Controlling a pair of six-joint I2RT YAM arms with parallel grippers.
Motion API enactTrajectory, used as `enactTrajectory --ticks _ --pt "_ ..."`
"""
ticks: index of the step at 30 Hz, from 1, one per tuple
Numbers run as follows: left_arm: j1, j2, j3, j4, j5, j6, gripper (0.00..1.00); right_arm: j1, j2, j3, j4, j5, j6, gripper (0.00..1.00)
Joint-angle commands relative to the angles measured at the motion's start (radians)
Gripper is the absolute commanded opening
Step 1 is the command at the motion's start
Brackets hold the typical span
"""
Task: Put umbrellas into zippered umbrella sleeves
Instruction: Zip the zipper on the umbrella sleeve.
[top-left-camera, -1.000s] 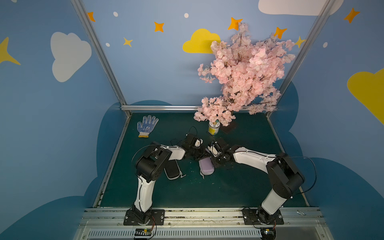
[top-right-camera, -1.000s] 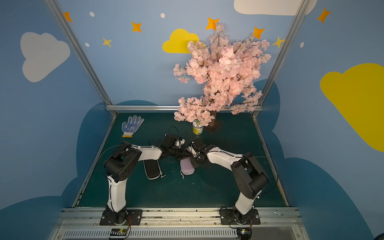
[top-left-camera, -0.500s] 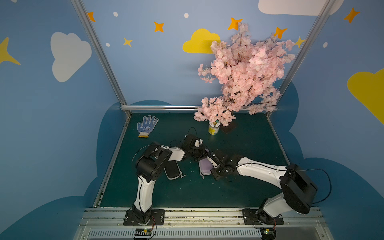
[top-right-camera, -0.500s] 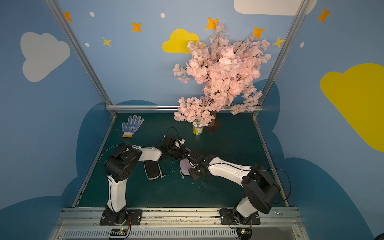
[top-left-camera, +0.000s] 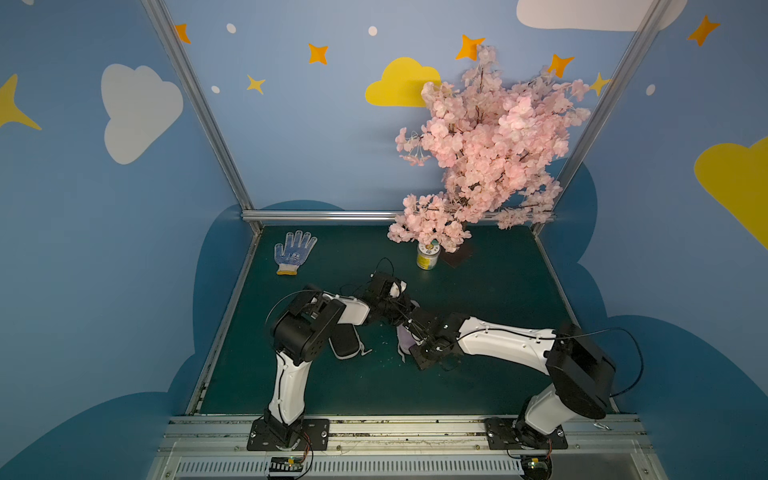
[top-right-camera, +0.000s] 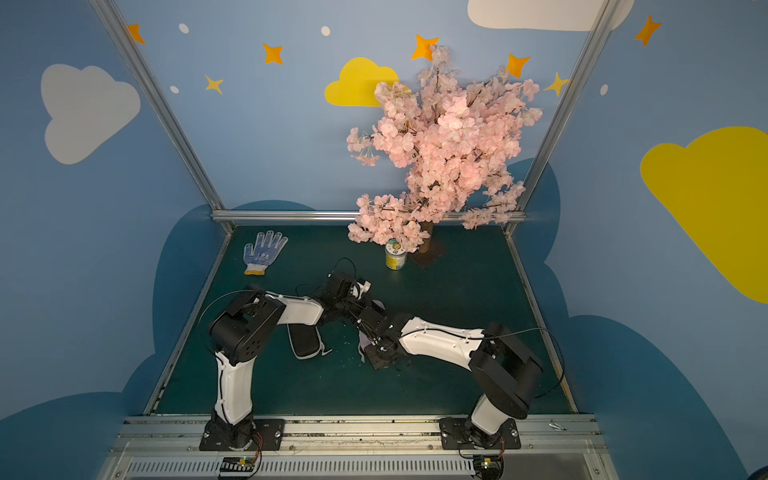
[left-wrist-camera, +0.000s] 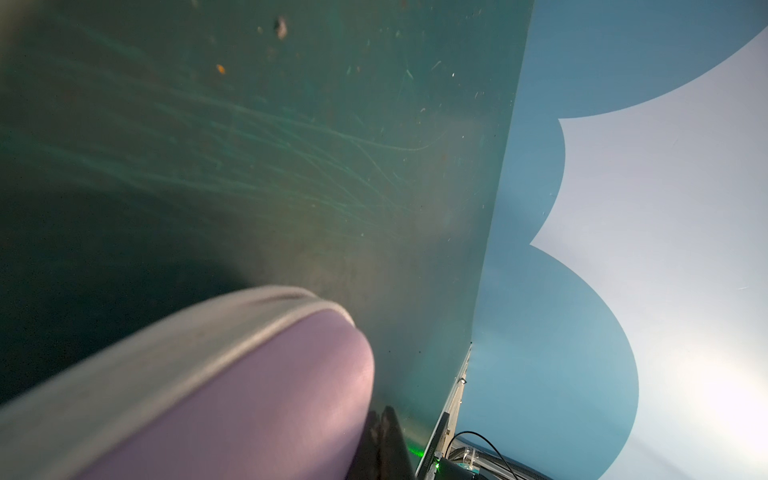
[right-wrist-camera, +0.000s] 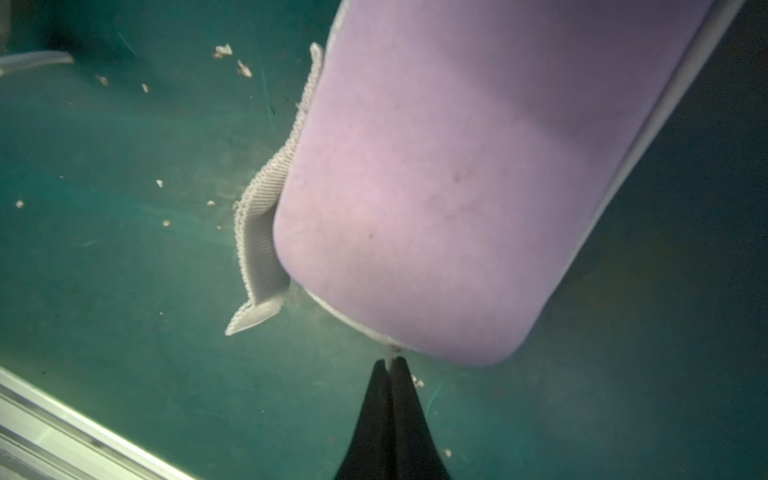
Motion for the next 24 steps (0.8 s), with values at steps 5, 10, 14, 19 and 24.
enactTrajectory --ticks 5,10,14,19,24 --pt "0.007 0.154 -0.089 -0.253 -0.225 0.015 0.03 0.019 -0.057 -0.022 -0.106 -0.126 0.012 0.00" --pt "-0.006 0.156 -0.089 -0.248 -0.240 0.008 0.03 0.087 0.006 0.033 -0.019 -0.180 0.077 0.00" --pt "-0.009 0.152 -0.094 -0.249 -0.245 0.010 0.03 0.098 0.038 0.088 0.028 -0.169 0.100 0.00" --pt "-0.011 0.152 -0.099 -0.240 -0.246 0.007 0.03 0.096 0.076 0.154 0.072 -0.165 0.132 0.00" --pt "-0.012 0.154 -0.107 -0.218 -0.241 -0.001 0.03 0.096 0.113 0.163 0.170 -0.229 0.204 0.00"
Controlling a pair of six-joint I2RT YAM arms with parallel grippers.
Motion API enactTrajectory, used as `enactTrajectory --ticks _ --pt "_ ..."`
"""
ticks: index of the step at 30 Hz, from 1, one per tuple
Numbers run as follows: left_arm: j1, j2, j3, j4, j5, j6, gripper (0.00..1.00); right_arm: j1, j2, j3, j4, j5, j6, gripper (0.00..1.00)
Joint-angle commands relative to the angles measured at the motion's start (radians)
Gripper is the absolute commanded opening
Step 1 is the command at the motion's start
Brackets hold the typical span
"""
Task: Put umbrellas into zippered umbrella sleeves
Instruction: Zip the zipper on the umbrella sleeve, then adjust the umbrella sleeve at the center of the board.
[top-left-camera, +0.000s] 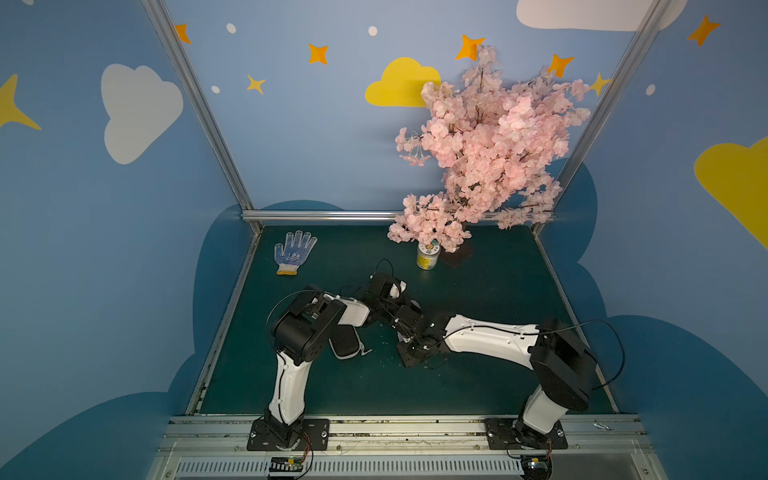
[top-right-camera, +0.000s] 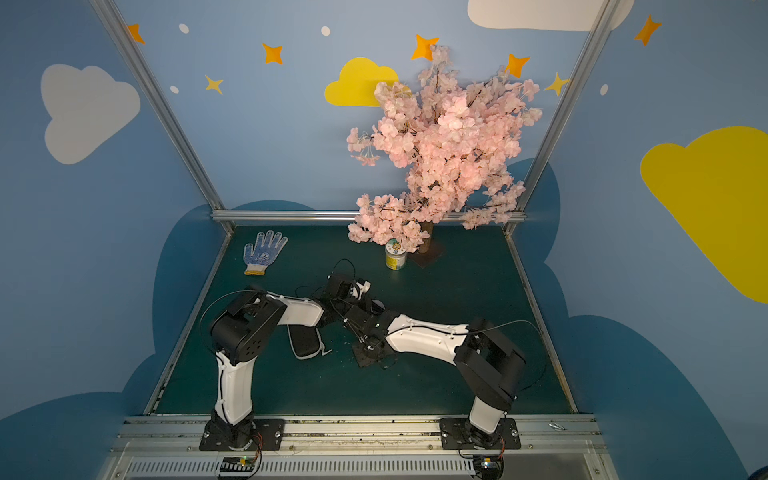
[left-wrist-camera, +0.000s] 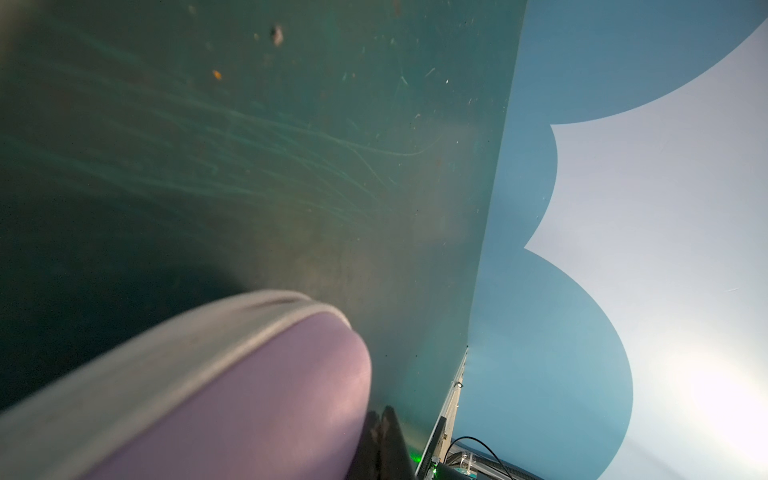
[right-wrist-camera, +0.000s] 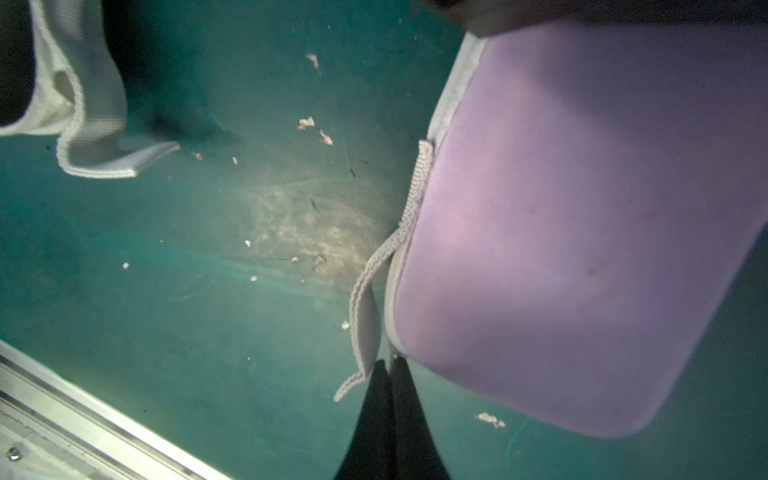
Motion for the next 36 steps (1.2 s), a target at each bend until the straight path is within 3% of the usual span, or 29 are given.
enactTrajectory --ticks 1,7,12,20,26,30,36 --pt "-0.005 0.149 -0.091 -0.267 -0.231 0.021 0.03 0.043 0.016 0.047 0.165 -0.204 0.064 0.00" --pt "-0.005 0.152 -0.093 -0.260 -0.228 0.021 0.03 0.043 0.021 0.053 0.226 -0.193 0.083 0.00" --pt "-0.005 0.158 -0.088 -0.257 -0.224 0.021 0.03 0.041 -0.074 -0.062 0.445 -0.180 0.101 0.00" --pt "-0.006 0.160 -0.091 -0.253 -0.222 0.021 0.03 -0.001 -0.048 -0.131 0.632 -0.200 0.192 0.00" --pt "-0.006 0.160 -0.091 -0.249 -0.220 0.021 0.03 -0.007 -0.079 -0.151 0.630 -0.180 0.203 0.00" --pt "-0.001 0.154 -0.094 -0.244 -0.198 0.018 0.04 -0.022 -0.114 -0.156 0.563 -0.203 0.206 0.27" --pt "0.041 -0.003 -0.031 -0.331 -0.112 0.107 0.25 -0.070 -0.281 -0.167 0.235 -0.176 0.055 0.43"
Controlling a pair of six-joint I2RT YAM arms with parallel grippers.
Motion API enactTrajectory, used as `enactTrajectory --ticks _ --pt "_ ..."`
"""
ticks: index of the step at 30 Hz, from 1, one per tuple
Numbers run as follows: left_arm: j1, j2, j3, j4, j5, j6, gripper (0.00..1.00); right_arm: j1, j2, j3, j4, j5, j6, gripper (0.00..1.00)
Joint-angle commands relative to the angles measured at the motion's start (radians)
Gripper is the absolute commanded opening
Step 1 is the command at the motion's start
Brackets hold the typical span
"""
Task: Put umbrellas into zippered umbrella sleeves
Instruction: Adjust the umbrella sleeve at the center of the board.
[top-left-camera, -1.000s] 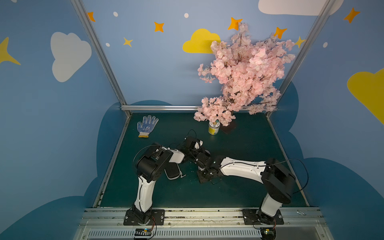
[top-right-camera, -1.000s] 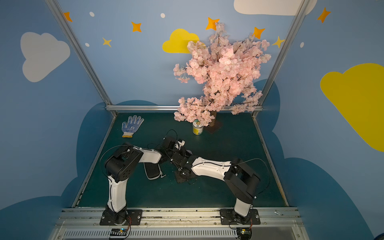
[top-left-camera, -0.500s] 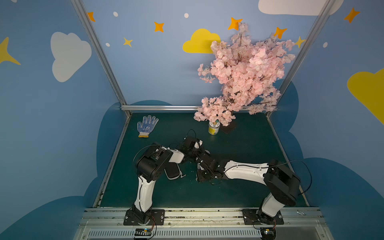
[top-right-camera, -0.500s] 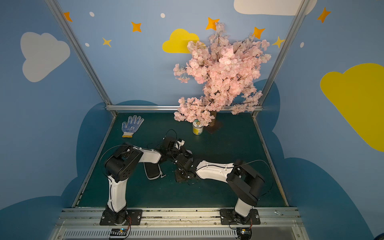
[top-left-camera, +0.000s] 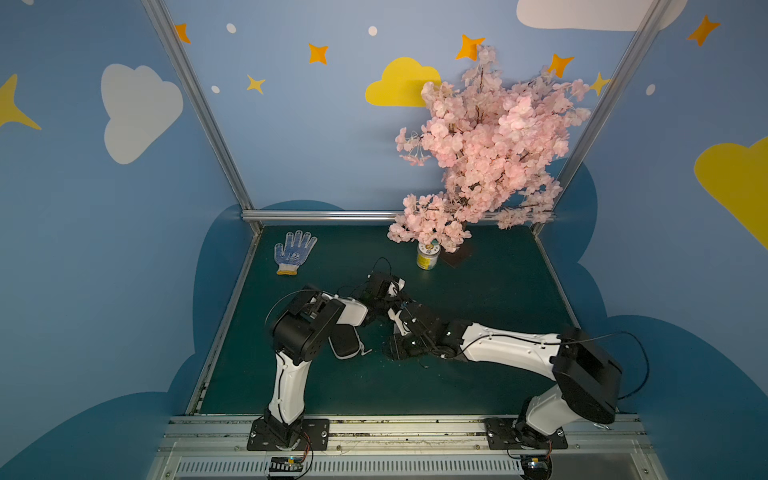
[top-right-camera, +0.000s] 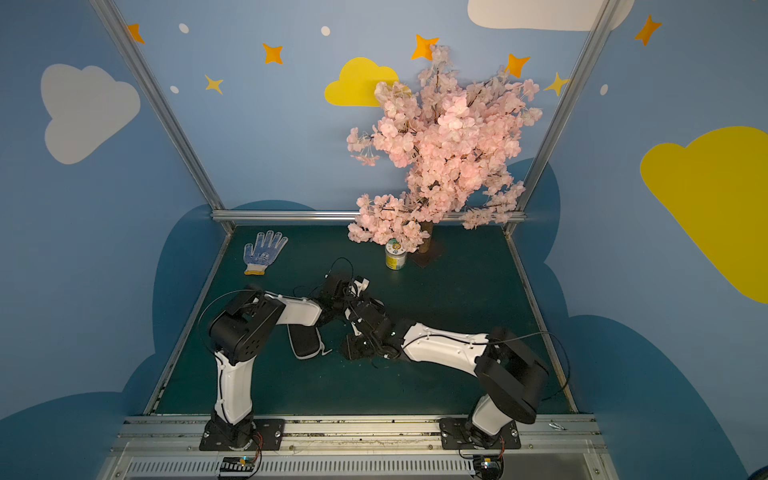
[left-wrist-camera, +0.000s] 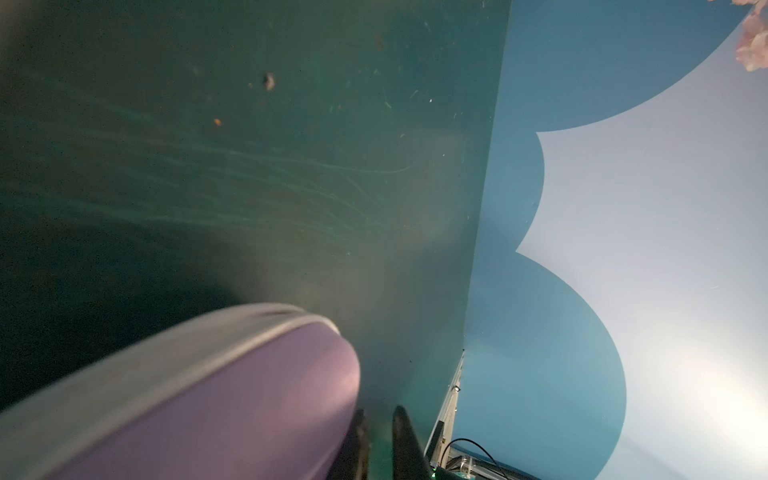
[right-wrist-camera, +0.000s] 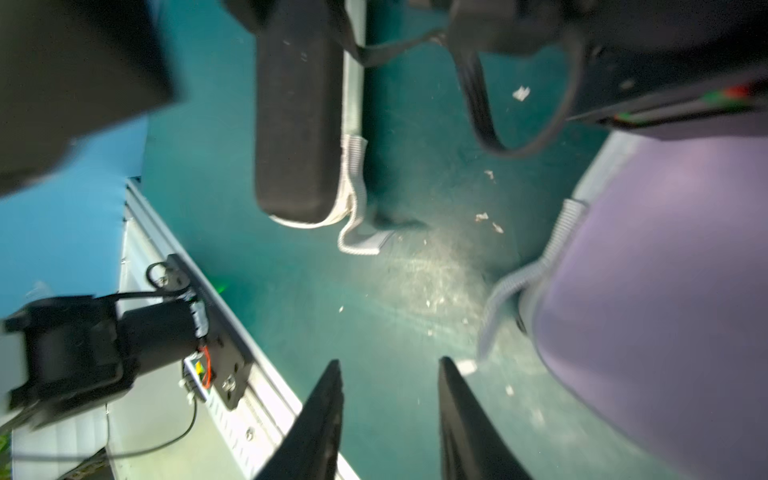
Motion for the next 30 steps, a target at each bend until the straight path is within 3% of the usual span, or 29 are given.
enactTrajectory --ticks 1,5,9,12,17,22,26,30 --pt "0.027 -0.013 -0.004 -0.396 -0.127 0.119 0.29 -0.056 -0.105 -0.010 -0.185 -0.006 -0.099 0.45" --pt "0.047 -0.189 0.088 -0.651 -0.196 0.262 0.41 -0.187 -0.188 -0.047 -0.283 -0.023 -0.132 0.50" --pt "0.104 -0.399 0.049 -0.838 -0.319 0.327 0.51 -0.311 -0.203 -0.075 -0.226 0.014 -0.144 0.60" --pt "0.166 -0.536 -0.008 -0.974 -0.439 0.332 0.59 -0.386 -0.118 -0.026 -0.205 0.005 -0.176 0.70" --pt "0.298 -0.738 -0.170 -1.096 -0.655 0.330 0.69 -0.432 0.114 0.227 -0.396 -0.141 -0.308 0.73" --pt "0.441 -0.869 -0.336 -0.984 -0.630 0.322 0.75 -0.401 0.203 0.212 -0.296 -0.235 -0.243 0.75" --pt "0.509 -0.824 -0.382 -0.873 -0.559 0.329 0.76 -0.349 0.249 0.232 -0.276 -0.234 -0.210 0.75" --pt "0.508 -0.711 -0.382 -0.690 -0.402 0.342 0.77 -0.301 0.265 0.228 -0.268 -0.211 -0.170 0.75"
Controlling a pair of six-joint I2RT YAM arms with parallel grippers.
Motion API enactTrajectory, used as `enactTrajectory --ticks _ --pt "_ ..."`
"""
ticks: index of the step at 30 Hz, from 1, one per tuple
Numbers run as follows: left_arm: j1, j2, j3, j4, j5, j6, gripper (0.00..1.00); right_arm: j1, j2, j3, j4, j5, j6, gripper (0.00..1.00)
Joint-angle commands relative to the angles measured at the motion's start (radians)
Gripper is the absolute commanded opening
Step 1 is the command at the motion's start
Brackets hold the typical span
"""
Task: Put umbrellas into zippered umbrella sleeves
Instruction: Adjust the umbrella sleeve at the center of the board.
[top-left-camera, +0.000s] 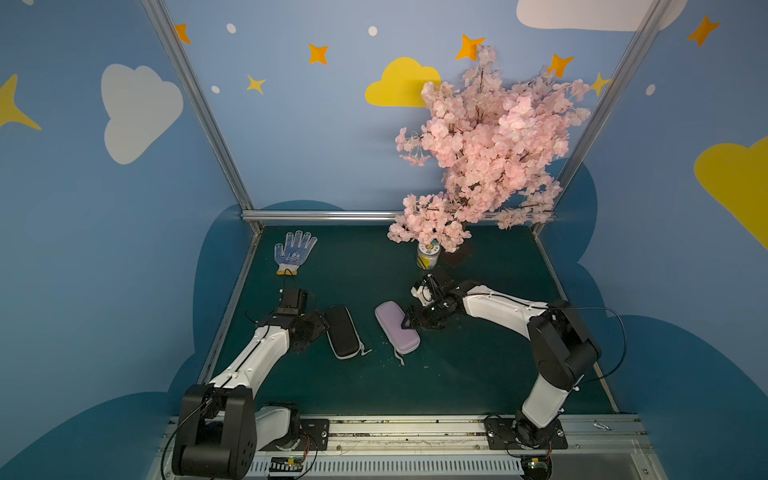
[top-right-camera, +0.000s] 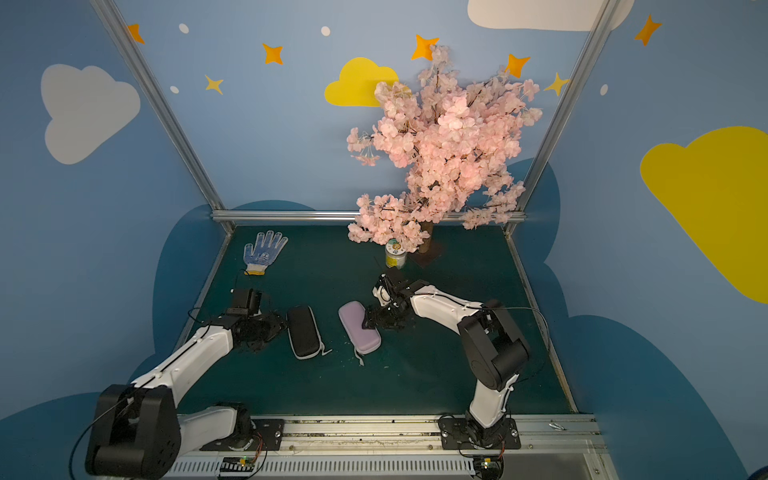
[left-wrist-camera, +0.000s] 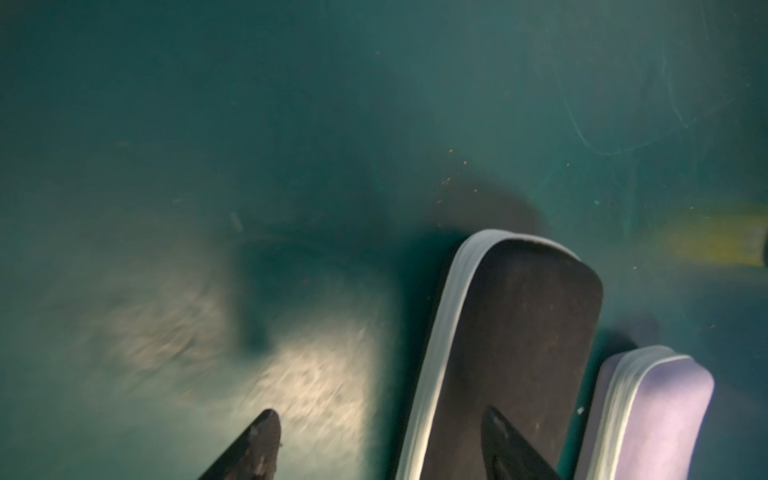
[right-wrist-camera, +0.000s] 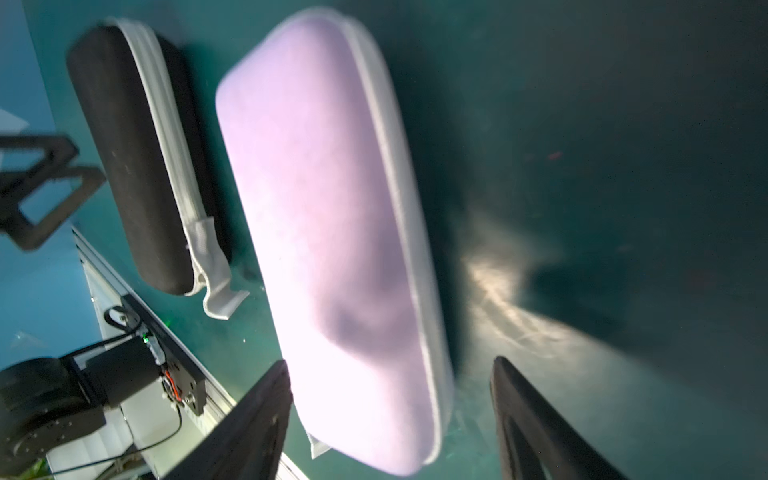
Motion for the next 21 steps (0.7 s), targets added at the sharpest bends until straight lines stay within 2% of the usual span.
enactTrajectory --ticks 1,8,12,14,17,21 --pt "-0.005 0.081 0.010 0.187 0.136 0.023 0.77 0.037 0.006 0.001 0.023 -0.003 0.052 0.75" --pt "-0.041 0.179 0.036 0.304 0.230 0.040 0.74 0.107 -0.023 -0.065 0.100 0.018 0.175 0.75" --pt "-0.045 0.212 0.069 0.247 0.220 0.051 0.72 0.110 -0.028 -0.052 0.070 0.039 0.173 0.74" --pt "-0.029 0.165 0.063 0.201 0.191 0.053 0.72 0.091 -0.051 -0.037 0.014 0.059 0.131 0.75" --pt "0.002 0.040 0.074 0.090 0.150 0.073 0.73 0.059 -0.160 -0.035 -0.054 0.116 -0.002 0.77" --pt "-0.024 -0.165 0.089 0.036 -0.045 0.157 0.73 0.004 -0.372 -0.097 -0.048 0.326 -0.217 0.81"
